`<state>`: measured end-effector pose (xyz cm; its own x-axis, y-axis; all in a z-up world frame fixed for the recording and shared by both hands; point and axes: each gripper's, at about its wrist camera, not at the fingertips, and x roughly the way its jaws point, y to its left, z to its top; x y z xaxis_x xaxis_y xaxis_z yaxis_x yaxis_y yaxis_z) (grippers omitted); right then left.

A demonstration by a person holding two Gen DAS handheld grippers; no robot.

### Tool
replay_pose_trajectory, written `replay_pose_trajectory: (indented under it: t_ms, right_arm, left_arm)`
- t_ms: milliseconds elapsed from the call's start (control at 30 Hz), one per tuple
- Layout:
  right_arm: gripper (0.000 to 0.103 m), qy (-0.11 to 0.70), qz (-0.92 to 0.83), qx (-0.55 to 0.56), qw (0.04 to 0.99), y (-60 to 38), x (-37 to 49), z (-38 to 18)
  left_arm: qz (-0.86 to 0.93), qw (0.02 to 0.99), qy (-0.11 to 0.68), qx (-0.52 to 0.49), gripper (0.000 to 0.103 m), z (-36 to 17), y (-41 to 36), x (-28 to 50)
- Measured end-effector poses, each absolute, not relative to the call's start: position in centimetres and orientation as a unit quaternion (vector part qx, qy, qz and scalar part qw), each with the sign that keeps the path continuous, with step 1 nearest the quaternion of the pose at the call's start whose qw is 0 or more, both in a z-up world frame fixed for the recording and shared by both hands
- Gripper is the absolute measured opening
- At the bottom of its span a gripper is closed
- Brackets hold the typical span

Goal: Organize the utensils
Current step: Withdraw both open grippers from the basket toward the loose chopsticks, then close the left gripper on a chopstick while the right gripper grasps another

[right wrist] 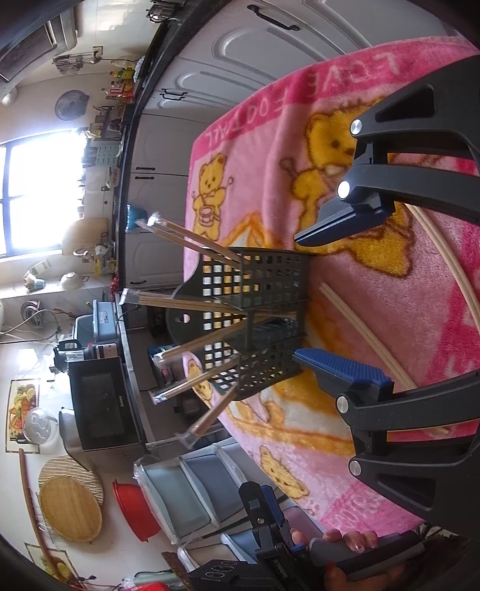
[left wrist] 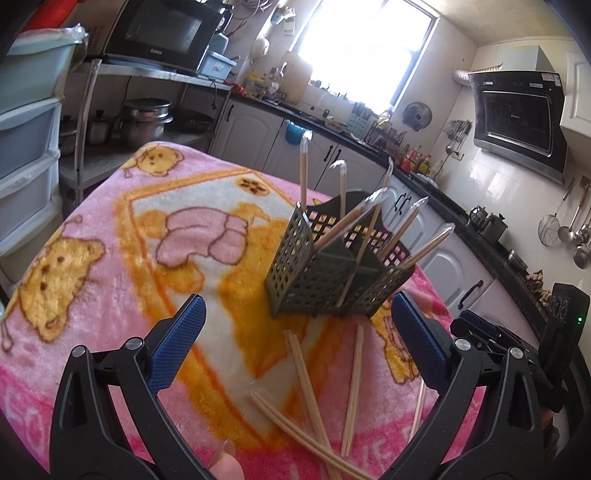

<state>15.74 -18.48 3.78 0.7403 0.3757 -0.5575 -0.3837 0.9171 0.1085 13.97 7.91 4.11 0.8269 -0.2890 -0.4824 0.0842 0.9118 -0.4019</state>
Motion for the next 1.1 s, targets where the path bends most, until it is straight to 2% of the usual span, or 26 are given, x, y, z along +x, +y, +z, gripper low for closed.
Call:
replay_pose_trajectory:
  t_ms: [933,1100]
  right_arm:
    - [0.055,0.362,0.196,-0.013,0.911,-18.4,17.8,-1.5]
    - [0.055,0.379,0.189,-0.016,0.906,-18.3,19.1,-2.9]
  left_arm:
    - [-0.087,0.906,0.38,-0.164,0.092,-3.4,7.3,13.5]
    - [-0.118,0.891,0.402,-0.176,0.068,-4.8,6.6,13.9]
